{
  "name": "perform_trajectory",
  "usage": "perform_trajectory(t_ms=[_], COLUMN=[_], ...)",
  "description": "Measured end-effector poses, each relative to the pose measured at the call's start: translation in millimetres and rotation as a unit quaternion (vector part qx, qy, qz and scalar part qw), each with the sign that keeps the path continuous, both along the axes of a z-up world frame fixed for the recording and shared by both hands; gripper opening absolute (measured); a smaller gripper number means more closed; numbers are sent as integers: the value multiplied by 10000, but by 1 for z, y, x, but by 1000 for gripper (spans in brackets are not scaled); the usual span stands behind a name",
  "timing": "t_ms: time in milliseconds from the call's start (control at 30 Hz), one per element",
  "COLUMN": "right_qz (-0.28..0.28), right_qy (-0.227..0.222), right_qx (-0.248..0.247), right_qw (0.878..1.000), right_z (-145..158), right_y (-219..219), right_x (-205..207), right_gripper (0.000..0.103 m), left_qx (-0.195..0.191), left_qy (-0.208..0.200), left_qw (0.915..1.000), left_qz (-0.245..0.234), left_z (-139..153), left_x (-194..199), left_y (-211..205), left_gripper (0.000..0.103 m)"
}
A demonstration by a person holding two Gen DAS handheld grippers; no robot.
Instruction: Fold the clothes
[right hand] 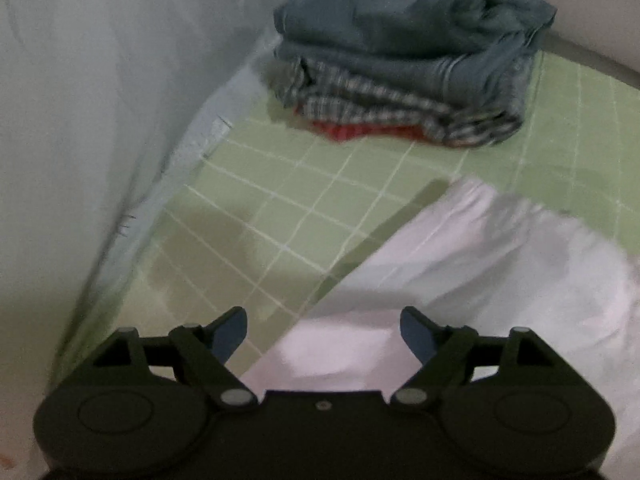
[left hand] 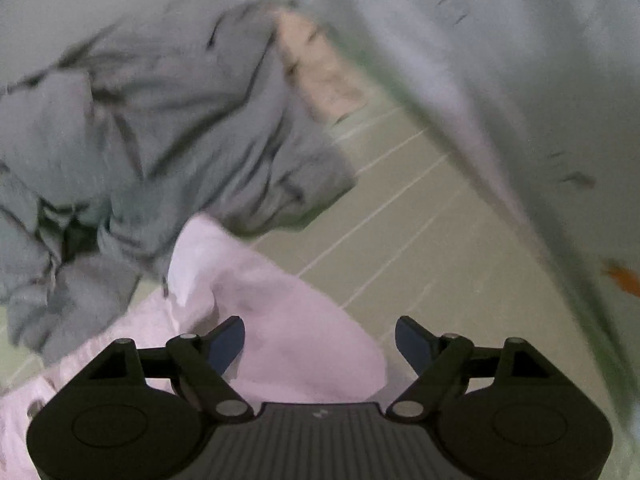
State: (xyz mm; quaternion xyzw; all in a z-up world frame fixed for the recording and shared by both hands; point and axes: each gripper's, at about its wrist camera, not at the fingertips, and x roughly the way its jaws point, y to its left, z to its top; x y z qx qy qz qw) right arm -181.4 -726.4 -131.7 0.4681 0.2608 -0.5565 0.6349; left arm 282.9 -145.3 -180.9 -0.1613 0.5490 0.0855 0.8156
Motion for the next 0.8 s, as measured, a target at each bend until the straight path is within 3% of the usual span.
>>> perform_trajectory(t_ms=[100,167,233,300,333,367,467,500,533,600,800], right_qz=[-70,-84,-101,-117,-126,-134,-159,-167,-175,-117,128], right_qy=[411,396,350,304,281,258,189,166,143,99,-175], right_qx=[-34,-122,-204,-285,-326,-367,-489,-530,-571,-854,-1875], right_qw=[9991,9991,9991,9991,9990,9989,9985,9983,9981,9962,9820], right_z=[-10,-8,-6,-3,-2,-1,3,4,5,21,87], right_y=[8,11,13,15,16,17,21,22,23,26,29], right_x=[17,14,10,5,3,1,-5,-7,-9,-10,-13], right_gripper=[84,79,59,24,17,4,2,2,2,2,2], left_qx=[98,147,195,236,246,257,177,49,-128,-345,-747], left_qy=[152,205,217,190,172,165,157,144,136,58,-554], left_qw=[9998,9996,9996,9995,9995,9995,9995,9996,9994,9987,9951], left_qz=[110,94,46,1,10,32,212,252,298,363,323], left_z=[-15,-20,-23,-22,-22,-21,-17,-16,-16,-12,25], left_x=[7,9,8,6,4,3,1,0,-1,-4,-16], left_y=[-6,-7,-8,-8,-7,-5,6,11,16,23,31], left_gripper=[83,83,82,79,75,72,41,21,14,8,6])
